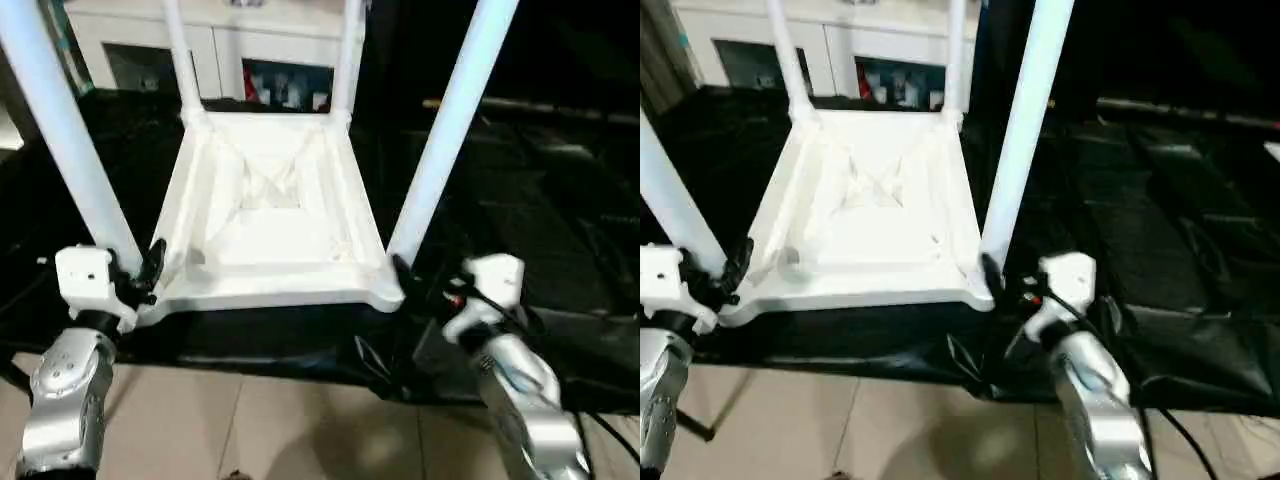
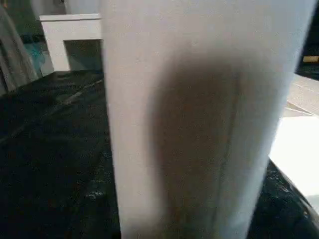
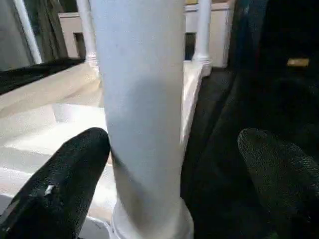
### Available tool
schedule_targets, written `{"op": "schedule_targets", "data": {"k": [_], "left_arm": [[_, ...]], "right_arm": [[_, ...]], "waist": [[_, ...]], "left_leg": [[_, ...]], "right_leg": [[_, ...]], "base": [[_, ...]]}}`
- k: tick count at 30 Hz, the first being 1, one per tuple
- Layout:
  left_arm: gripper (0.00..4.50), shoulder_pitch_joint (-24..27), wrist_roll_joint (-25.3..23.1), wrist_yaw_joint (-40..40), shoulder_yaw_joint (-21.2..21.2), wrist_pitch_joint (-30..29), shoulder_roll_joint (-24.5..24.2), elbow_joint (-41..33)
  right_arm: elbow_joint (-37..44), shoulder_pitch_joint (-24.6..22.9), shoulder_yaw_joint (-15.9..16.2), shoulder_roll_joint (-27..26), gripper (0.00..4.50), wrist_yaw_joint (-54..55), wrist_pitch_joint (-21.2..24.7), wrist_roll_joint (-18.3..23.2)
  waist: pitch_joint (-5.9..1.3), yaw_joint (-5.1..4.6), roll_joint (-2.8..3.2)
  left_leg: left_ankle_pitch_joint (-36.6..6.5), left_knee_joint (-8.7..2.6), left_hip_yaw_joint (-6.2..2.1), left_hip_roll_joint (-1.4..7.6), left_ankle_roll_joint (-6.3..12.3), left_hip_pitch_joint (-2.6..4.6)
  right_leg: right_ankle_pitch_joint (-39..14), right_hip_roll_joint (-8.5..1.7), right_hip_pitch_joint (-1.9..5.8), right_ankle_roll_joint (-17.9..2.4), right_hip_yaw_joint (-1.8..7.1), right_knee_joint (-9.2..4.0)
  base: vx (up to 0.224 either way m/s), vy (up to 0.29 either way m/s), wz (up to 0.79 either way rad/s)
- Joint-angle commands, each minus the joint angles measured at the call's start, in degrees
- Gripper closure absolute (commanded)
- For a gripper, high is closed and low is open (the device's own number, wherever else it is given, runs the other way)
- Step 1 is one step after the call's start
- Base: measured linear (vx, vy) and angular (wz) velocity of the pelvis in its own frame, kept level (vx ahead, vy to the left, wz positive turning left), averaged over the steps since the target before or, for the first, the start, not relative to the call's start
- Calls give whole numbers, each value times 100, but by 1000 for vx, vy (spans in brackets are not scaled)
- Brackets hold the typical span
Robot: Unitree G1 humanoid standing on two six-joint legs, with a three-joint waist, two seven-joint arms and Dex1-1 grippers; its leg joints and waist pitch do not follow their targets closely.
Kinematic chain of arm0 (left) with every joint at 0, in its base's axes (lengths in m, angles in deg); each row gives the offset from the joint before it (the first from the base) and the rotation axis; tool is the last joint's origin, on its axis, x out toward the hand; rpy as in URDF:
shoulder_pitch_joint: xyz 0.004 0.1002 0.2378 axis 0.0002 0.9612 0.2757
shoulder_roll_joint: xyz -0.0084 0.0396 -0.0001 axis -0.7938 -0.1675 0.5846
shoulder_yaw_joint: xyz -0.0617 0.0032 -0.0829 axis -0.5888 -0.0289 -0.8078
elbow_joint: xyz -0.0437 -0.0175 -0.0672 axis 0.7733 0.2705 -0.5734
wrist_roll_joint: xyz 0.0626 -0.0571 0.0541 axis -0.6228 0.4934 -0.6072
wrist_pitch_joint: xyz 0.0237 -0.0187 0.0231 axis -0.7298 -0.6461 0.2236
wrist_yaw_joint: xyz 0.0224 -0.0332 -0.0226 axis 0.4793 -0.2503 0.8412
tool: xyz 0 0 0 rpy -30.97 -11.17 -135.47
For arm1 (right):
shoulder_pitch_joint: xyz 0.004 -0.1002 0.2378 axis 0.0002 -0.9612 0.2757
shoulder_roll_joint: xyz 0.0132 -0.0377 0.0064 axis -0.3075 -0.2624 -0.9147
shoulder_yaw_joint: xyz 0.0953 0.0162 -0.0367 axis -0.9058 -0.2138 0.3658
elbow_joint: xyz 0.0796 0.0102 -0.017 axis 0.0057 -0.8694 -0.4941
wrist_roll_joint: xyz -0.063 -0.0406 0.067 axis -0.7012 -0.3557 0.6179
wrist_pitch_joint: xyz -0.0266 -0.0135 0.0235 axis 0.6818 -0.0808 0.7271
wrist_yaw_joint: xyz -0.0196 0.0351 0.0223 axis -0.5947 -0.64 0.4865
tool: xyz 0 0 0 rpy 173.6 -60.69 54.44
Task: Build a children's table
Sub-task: Flip table
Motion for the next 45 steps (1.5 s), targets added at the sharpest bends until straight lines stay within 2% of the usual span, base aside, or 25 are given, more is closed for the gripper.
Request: {"op": "schedule_targets", "data": {"k": [1, 4, 6, 7, 8, 9, 12, 14, 19, 24, 25, 29, 30, 31, 32, 33, 34, 35, 37, 38, 39, 40, 41, 42, 45], "left_arm": [[215, -92, -142, 19, 95, 87, -21, 69], [230, -75, -143, 70, 87, 103, 10, 40], [245, -48, -142, 74, 92, 112, 28, 13], [246, -21, -146, 71, 96, 124, 39, 1], [248, -6, -150, 66, 98, 142, 46, 5], [250, 13, -152, 70, 94, 154, 55, 3], [250, 24, -152, 74, 90, 162, 60, 3], [251, 55, -182, 90, 81, 177, 60, -11], [251, 96, -208, 125, 93, 221, 84, -7], [251, 79, -262, 106, 147, 235, 74, 17], [251, 50, -303, 76, 219, 240, 69, 12], [251, -12, -403, 3, 400, 239, 62, 3], [251, -27, -422, -1, 416, 248, 57, 20], [251, -85, -440, -19, 448, 267, 63, 87], [251, -135, -447, -47, 474, 271, 65, 140], [251, -205, -456, -79, 506, 279, 71, 208], [251, -250, -462, -94, 523, 286, 76, 249], [251, -367, -474, -130, 576, 301, 86, 354], [251, -490, -507, -150, 643, 317, 98, 470], [251, -613, -539, -179, 699, 349, 114, 591], [251, -720, -564, -207, 746, 376, 135, 689], [251, -824, -579, -233, 793, 395, 171, 777], [251, -860, -583, -242, 809, 400, 184, 806], [251, -958, -591, -265, 850, 414, 224, 884], [251, -1273, -608, -320, 981, 474, 369, 1143]], "right_arm": [[-304, 305, 4, -18, 26, -93, -41, 85], [-372, 389, 20, -35, 36, -172, -87, 146], [-418, 424, 54, -18, 68, -226, -109, 124], [-498, 468, 93, 4, 72, -283, -153, 80], [-594, 520, 113, 16, 74, -334, -197, 52], [-694, 602, 112, 16, 82, -381, -227, 55], [-757, 658, 107, 13, 109, -404, -240, 62], [-891, 801, 65, 9, 120, -409, -227, 108], [-1017, 883, 33, -12, 163, -466, -232, 169], [-1066, 902, -4, -52, 201, -397, -203, 168], [-1092, 912, -65, -108, 214, -256, -188, 176], [-974, 753, -114, -241, 248, 41, -283, 109], [-897, 670, -120, -279, 248, 86, -309, 111], [-715, 475, -150, -339, 254, 206, -377, 97], [-618, 374, -187, -378, 257, 263, -416, 118], [-506, 258, -233, -412, 259, 337, -466, 124], [-443, 194, -257, -423, 260, 382, -497, 111], [-286, 36, -318, -447, 260, 498, -573, 60], [-123, -133, -385, -460, 261, 613, -646, 7], [-9, -265, -457, -465, 261, 757, -668, -40], [73, -366, -529, -471, 261, 894, -693, -72], [142, -453, -607, -473, 261, 1011, -717, -111], [162, -480, -633, -473, 261, 1052, -725, -128], [207, -541, -703, -469, 262, 1161, -746, -177], [331, -647, -893, -436, 263, 1428, -788, -284]], "waist": [[-302, -26, 73], [-301, -7, 113], [-306, 4, 97], [-302, 5, 28], [-303, 9, 45], [-299, 1, 12], [-291, 0, 38], [-297, -3, -4], [-303, -8, -1], [-294, -18, -2], [-295, -12, 34], [-294, -5, 35], [-296, 3, 96], [-301, 21, 62], [-300, 46, 168], [-313, 70, 189], [-309, 76, 151], [-322, 104, 220], [-319, 122, 171], [-321, 134, 254], [-312, 151, 278], [-305, 146, 223], [-297, 158, 232], [-301, 171, 286], [-290, 140, 286]], "left_leg": [[-1491, -507, -95, 253, -187, 125], [-1358, -501, -88, 266, -141, 137], [-1332, -504, -84, 268, -145, 145], [-1354, -507, -68, 265, -120, 140], [-1364, -506, -72, 267, -115, 140], [-1411, -505, -62, 265, -100, 133], [-1488, -514, -66, 273, -115, 140], [-1425, -510, -60, 274, -100, 142], [-1242, -497, -55, 273, -36, 135], [-1389, -514, -56, 274, -70, 136], [-1433, -518, -65, 276, -94, 142], [-1505, -527, -60, 276, -173, 156], [-1532, -528, -69, 276, -203, 161], [-1576, -533, -67, 277, -235, 166], [-1580, -536, -78, 272, -267, 174], [-1595, -530, -79, 279, -307, 194], [-1575, -536, -73, 272, -311, 188], [-1518, -526, -84, 266, -354, 194], [-1574, -537, -80, 264, -376, 186], [-1610, -541, -95, 260, -409, 181], [-1687, -539, -81, 257, -440, 210], [-1804, -553, -92, 260, -450, 193], [-1883, -567, -89, 258, -462, 190], [-1983, -561, -87, 261, -494, 228], [-2123, -566, -93, 259, -499, 210]], "right_leg": [[-231, -245, 97, -1080, 200, -366], [-104, -243, 91, -1098, 190, -351], [-52, -238, 96, -1084, 188, -343], [-116, -241, 102, -1070, 190, -354], [-158, -251, 102, -1074, 190, -347], [-283, -257, 99, -1069, 195, -368], [-494, -267, 83, -1061, 201, -385], [-477, -259, 80, -1050, 198, -382], [-287, -255, 83, -1057, 197, -359], [-488, -258, 76, -1042, 199, -381], [-540, -261, 70, -1031, 200, -381], [-522, -251, 54, -1005, 202, -393], [-522, -258, 49, -1002, 203, -384], [-484, -246, 52, -953, 203, -392], [-452, -245, 41, -929, 207, -384], [-320, -242, 30, -908, 208, -378], [-261, -225, 40, -879, 205, -400], [-46, -222, 40, -891, 200, -356], [-13, -219, 52, -860, 191, -370], [-15, -233, 57, -860, 189, -351], [-80, -225, 25, -820, 194, -391], [-178, -239, 50, -828, 197, -386], [-318, -237, 50, -802, 197, -410], [-427, -241, 15, -786, 203, -424], [-646, -258, 21, -791, 218, -457]], "base": [[0, 0, 0], [0, 0, 0], [0, 0, 0], [0, 0, 0], [0, 0, 0], [0, 0, 0], [0, 0, 0], [0, 0, 0], [0, 0, 0], [0, 0, 0], [0, 0, 0], [0, 0, 0], [0, 0, 0], [0, 0, 0], [0, 0, 0], [0, 0, 0], [0, 0, 0], [0, 0, 0], [0, 0, 0], [0, 0, 0], [0, 0, 0], [0, 0, 0], [0, 0, 0], [0, 0, 0], [0, 0, 0]]}}
